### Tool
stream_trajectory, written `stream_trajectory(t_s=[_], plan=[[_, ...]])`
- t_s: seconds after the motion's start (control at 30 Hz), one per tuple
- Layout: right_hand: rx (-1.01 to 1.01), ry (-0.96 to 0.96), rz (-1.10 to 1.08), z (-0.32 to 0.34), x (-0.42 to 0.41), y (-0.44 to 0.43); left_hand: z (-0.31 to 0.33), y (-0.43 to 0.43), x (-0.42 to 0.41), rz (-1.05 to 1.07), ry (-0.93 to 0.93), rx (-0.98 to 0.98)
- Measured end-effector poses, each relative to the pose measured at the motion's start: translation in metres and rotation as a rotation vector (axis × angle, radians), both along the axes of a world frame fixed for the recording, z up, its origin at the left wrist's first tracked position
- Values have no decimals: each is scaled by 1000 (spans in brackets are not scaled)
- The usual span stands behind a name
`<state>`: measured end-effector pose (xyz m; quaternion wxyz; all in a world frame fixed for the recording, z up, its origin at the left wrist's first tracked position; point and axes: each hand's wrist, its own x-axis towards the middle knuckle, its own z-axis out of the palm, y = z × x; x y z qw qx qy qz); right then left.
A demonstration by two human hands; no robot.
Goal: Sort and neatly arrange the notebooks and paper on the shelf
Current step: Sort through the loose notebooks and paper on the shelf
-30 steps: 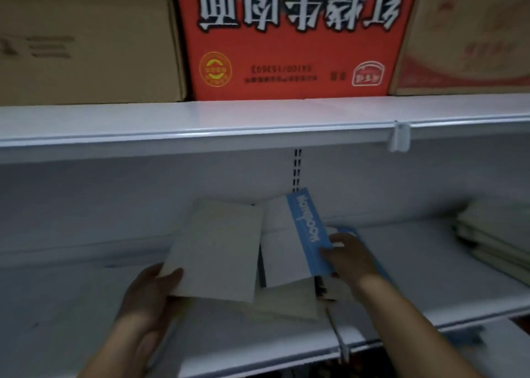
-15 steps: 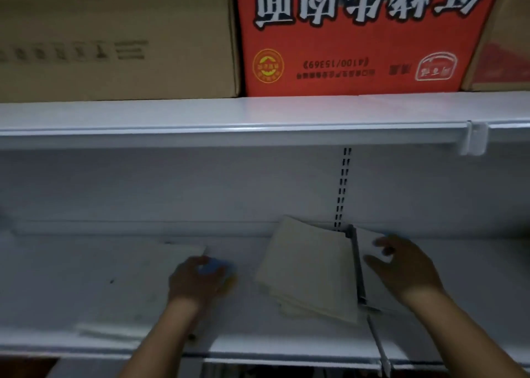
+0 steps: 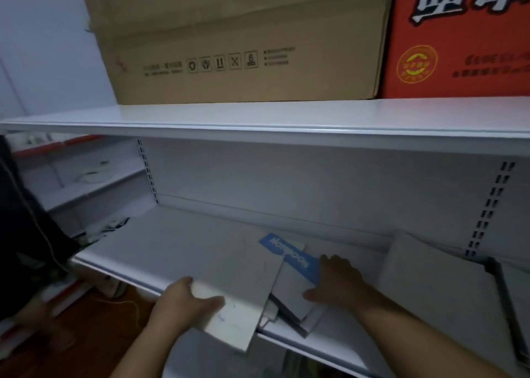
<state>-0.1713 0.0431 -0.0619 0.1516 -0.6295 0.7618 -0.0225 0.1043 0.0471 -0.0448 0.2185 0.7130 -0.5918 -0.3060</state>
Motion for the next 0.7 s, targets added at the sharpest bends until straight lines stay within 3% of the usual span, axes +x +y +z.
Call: stream_trajectory(t_s=[0.07,0.17,0.27,0.5,0.7], plan=[[-7,45,-29,5,-1,-4,5,2,5,39,296,146],[-54,-125,-64,11,1,-7,2,4,0,61,474,236],[-52,-446,-123,22,0,-3,3,-6,-14,87,591,114],[-396,-982,-410,69,-83,88,35,-2,-109,-31,921,-83],[-767,-1049,-696,92,-178,202,55,32,-223,-178,1121,45]])
